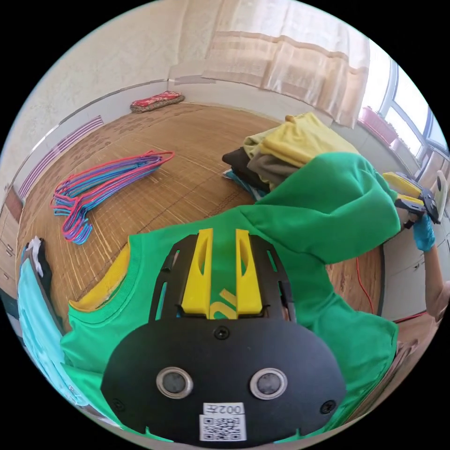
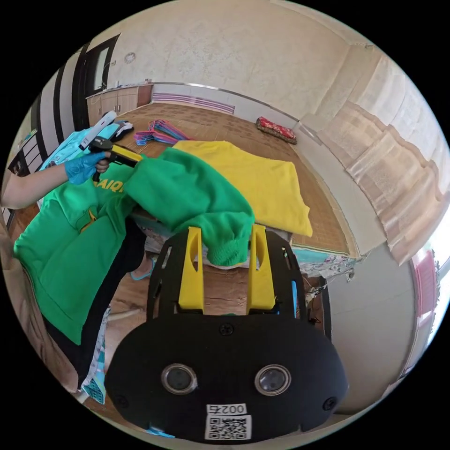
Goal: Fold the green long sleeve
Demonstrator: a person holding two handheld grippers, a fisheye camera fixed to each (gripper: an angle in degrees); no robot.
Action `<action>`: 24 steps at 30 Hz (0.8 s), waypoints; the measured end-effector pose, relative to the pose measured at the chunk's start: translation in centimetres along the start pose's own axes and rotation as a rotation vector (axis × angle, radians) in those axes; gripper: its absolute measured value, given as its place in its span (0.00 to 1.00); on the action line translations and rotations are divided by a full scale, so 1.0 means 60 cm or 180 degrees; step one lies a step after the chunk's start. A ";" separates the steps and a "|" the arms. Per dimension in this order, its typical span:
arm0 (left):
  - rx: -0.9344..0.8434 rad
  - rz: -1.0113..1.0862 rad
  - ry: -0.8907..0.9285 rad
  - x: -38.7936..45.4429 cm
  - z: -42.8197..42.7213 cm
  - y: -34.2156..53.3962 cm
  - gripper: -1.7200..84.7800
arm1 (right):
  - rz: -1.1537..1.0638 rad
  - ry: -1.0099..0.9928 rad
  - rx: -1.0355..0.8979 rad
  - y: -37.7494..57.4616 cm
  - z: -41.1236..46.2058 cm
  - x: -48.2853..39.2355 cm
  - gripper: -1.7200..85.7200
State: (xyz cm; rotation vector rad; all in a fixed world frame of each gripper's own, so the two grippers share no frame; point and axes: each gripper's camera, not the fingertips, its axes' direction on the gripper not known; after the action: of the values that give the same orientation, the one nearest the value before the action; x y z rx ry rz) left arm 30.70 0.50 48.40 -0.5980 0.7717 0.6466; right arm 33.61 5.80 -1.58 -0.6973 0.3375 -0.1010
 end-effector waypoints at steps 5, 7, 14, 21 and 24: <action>-0.0182 0.0101 -0.0033 0.014 0.020 0.003 0.06 | -0.0383 -0.0187 -0.0470 -0.019 0.003 0.015 0.18; -0.0208 0.0072 -0.0042 0.013 0.025 0.007 0.06 | -0.0415 -0.0235 -0.0421 -0.032 -0.014 0.028 0.18; -0.0262 -0.0073 -0.0064 0.008 0.038 0.020 0.06 | -0.0562 -0.0718 0.0328 -0.130 -0.054 0.061 0.17; -0.0241 -0.0165 -0.0106 0.013 0.048 0.025 0.06 | -0.0633 -0.0903 0.0061 -0.246 0.047 0.034 0.17; -0.0234 -0.0180 -0.0127 0.015 0.047 0.027 0.06 | -0.0694 -0.1023 -0.0350 -0.280 0.099 0.018 0.16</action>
State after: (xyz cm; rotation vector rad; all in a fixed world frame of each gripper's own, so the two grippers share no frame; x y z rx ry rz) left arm 31.27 3.79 48.94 -0.6699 0.6937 0.6351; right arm 36.97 -3.61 13.22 -0.8443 -0.0423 -0.1757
